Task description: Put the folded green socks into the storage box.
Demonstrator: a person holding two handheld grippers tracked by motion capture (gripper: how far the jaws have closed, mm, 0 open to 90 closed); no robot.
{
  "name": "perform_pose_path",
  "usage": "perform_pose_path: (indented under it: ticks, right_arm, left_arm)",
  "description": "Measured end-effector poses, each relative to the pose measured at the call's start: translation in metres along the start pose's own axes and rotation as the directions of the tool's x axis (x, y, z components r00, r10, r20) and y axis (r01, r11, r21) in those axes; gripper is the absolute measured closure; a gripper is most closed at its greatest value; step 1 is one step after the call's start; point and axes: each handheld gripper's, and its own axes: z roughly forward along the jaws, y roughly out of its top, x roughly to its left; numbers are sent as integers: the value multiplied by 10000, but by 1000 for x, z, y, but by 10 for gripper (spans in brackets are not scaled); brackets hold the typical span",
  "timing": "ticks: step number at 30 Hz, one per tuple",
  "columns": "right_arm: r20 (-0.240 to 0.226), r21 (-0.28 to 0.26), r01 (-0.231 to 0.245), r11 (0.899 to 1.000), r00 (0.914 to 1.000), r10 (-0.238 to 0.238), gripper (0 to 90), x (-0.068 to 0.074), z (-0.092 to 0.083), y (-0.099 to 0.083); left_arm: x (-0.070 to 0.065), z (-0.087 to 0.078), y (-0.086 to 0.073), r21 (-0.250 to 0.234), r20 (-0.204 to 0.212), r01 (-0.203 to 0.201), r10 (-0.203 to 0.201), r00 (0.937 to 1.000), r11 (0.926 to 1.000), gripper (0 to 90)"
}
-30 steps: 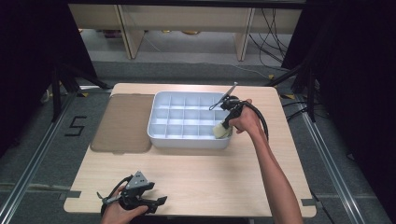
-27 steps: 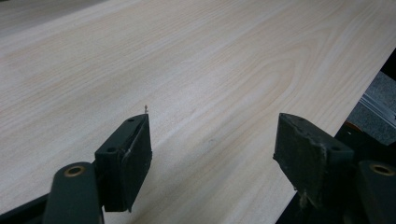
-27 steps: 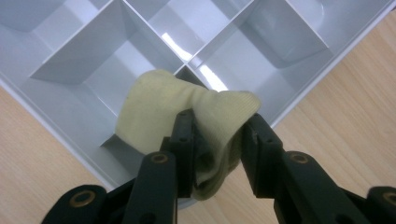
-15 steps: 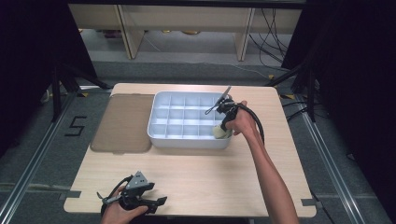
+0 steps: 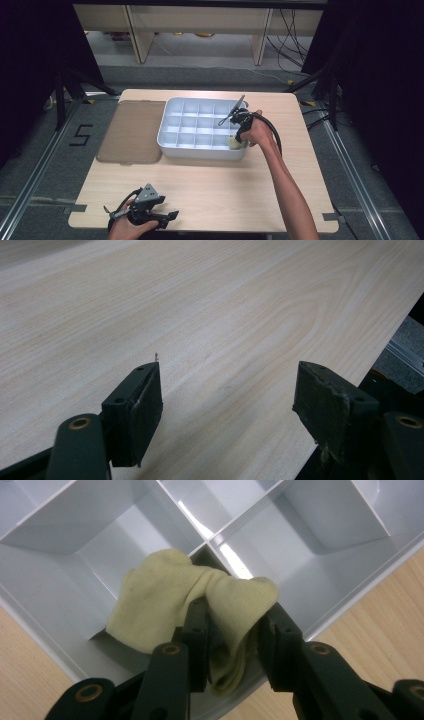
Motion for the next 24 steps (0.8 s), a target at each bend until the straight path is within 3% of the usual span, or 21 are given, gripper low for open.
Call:
perform_pose_path:
  ticks: [4, 7, 10, 11, 14, 16, 18, 20, 24]
  right_arm:
    - [-162, -673, -451, 9967, 9989, 441, 601, -4, -11, -3]
    - [-400, -1069, -648, 9922, 9973, 608, 599, -9, -22, -7]
    - [-507, -1410, -758, 9871, 9963, 693, 651, -11, -29, -9]
    - [-472, -1532, -648, 9861, 9972, 582, 688, -11, -30, -9]
    - [-476, -1340, -573, 9893, 9975, 513, 780, -6, -32, -9]
    - [-425, -1314, -349, 9907, 9987, 295, 793, -5, -31, -8]
    - [-67, -884, 62, 9961, 10000, -69, 811, 0, -21, -7]
    - [72, -572, 268, 9980, 9996, -265, 817, 4, -14, -6]
    - [5, -177, 518, 9985, 9987, -518, 824, 8, 1, -6]
  left_arm:
    - [0, 0, 0, -8, -15, -17, 17, 10000, 10000, 269]
    - [1, 0, 0, -11, -58, -57, 57, 10000, 10000, 269]
    - [1, 1, 0, 28, 30, -171, 171, 9998, 9998, 269]
    - [0, 2, 0, -10, 80, -7, 8, 10000, 10000, 269]
    - [-1, 3, 0, -146, 144, 126, -124, 9998, 9998, 270]
    - [-1, 2, 0, -92, 70, 59, -58, 10000, 9999, 271]
    - [0, 2, 0, -145, -53, -39, 39, 10000, 9999, 272]
    - [-1, 1, 0, 44, -21, 120, -120, 9999, 9999, 273]
    - [-1, 1, -1, 19, 45, 173, -174, 9998, 9998, 273]
